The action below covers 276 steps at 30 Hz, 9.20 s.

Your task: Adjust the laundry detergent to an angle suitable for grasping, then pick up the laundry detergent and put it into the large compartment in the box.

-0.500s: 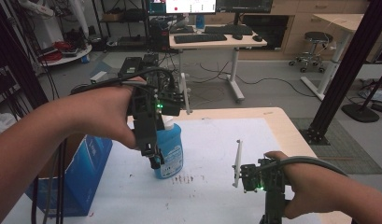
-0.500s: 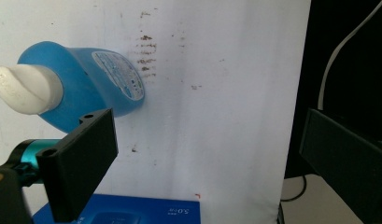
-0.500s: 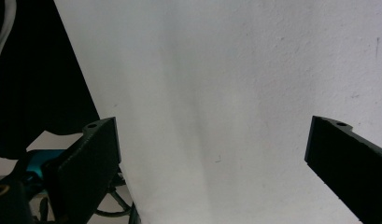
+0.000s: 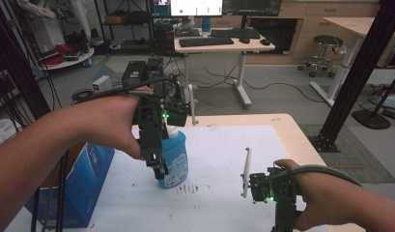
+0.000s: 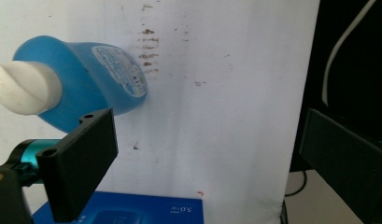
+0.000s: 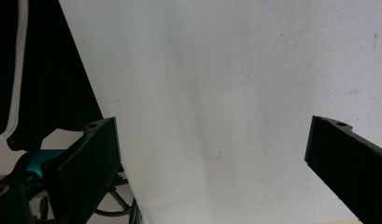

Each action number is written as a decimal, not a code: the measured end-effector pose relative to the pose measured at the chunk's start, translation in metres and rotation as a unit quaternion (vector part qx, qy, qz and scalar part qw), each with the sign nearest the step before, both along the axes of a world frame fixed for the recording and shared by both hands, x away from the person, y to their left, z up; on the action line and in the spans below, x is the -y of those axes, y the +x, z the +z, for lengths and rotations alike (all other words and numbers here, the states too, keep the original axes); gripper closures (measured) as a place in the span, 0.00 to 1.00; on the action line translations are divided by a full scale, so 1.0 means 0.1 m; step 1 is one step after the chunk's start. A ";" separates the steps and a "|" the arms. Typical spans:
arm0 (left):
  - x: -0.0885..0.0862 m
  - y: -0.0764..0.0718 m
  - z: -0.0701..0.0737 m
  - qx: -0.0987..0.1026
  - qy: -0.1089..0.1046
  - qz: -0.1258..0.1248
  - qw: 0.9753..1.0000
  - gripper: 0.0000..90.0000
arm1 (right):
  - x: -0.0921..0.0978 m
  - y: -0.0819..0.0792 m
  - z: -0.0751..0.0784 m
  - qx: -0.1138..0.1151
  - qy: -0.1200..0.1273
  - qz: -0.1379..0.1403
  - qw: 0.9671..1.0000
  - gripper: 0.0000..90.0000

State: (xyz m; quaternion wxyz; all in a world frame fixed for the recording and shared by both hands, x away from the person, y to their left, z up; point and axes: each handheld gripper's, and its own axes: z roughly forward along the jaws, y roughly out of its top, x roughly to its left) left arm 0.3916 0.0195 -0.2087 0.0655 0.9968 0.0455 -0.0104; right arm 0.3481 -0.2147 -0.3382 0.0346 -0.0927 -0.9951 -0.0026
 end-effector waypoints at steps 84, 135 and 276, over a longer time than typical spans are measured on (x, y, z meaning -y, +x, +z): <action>-0.24 0.82 -0.50 0.001 -0.083 0.237 0.968 0.05 | -0.07 -0.01 0.09 0.025 0.001 0.015 1.000 0.03; -0.12 1.03 -0.99 0.002 -0.063 0.246 0.967 0.11 | -0.07 -0.01 0.04 0.023 0.001 0.011 1.000 0.03; -2.37 0.43 0.77 -0.027 -0.001 0.534 0.845 0.44 | -0.45 -0.01 0.01 0.024 -0.004 0.056 0.998 0.03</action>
